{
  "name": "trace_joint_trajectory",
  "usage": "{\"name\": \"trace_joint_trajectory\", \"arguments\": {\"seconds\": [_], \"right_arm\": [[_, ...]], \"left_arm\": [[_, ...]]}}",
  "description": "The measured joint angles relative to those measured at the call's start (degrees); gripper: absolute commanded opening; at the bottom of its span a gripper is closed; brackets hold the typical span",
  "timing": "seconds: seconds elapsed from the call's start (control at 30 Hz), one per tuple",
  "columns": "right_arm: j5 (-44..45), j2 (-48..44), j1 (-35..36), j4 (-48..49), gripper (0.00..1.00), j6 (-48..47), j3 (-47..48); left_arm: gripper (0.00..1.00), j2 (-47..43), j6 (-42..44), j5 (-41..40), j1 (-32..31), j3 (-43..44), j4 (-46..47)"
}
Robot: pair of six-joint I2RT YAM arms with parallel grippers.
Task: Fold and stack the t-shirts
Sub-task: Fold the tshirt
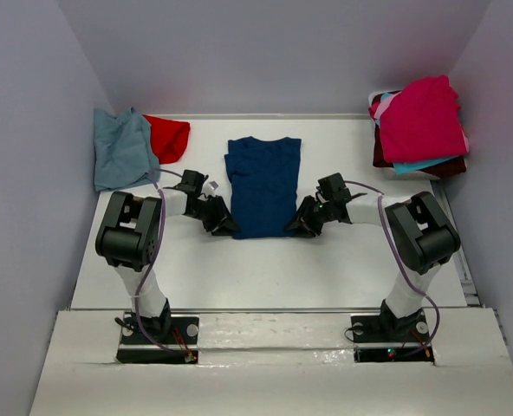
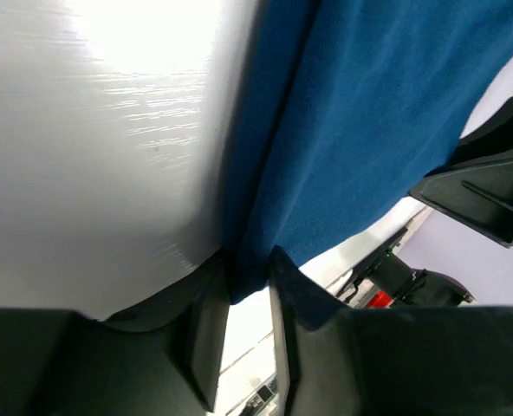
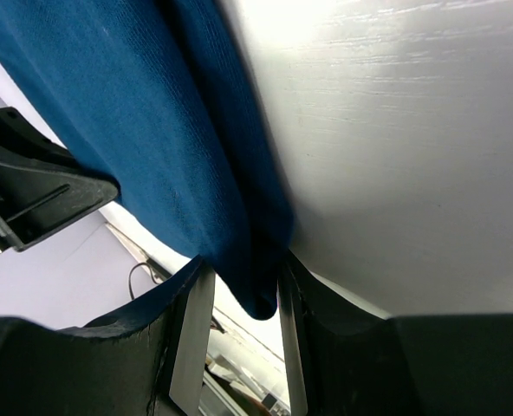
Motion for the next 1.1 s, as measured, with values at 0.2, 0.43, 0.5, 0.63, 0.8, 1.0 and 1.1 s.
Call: {"name": "trace_joint_trajectory", "arguments": {"seconds": [0.2, 0.43, 0.5, 0.63, 0.8, 1.0, 1.1], "right_arm": [[0.4, 0.0, 0.0, -0.1, 0.41, -0.2, 0.0], [1.2, 0.0, 0.0, -1.3, 0.21, -0.9, 0.5], [1.8, 0.0, 0.0, -2.3, 0.14, -1.3, 0.8], [2.6, 0.0, 0.0, -4.1, 0.07, -2.4, 1.7], [2.8, 0.0, 0.0, -6.4, 0.07, -4.8, 3.0], [2.6, -0.8, 0.1, -9.1, 0.07, -7.5, 3.8], [2.2, -2.5, 0.3, -10.7, 0.07, -8.5, 3.8]], "left_arm": [[0.33, -0.3, 0.3, 0.1, 0.0, 0.0, 0.3], [0.2, 0.2, 0.9, -0.4, 0.0, 0.0, 0.1], [0.14, 0.2, 1.1, -0.3, 0.0, 0.0, 0.1], [0.06, 0.3, 1.7, -0.2, 0.0, 0.5, -0.3], [0.06, 0.2, 3.0, -0.4, 0.0, 0.8, -0.8], [0.06, -1.4, 5.0, -2.4, -0.7, 0.4, -2.0], [0.06, -3.5, 6.1, -4.3, -1.4, -1.0, -3.1]]}}
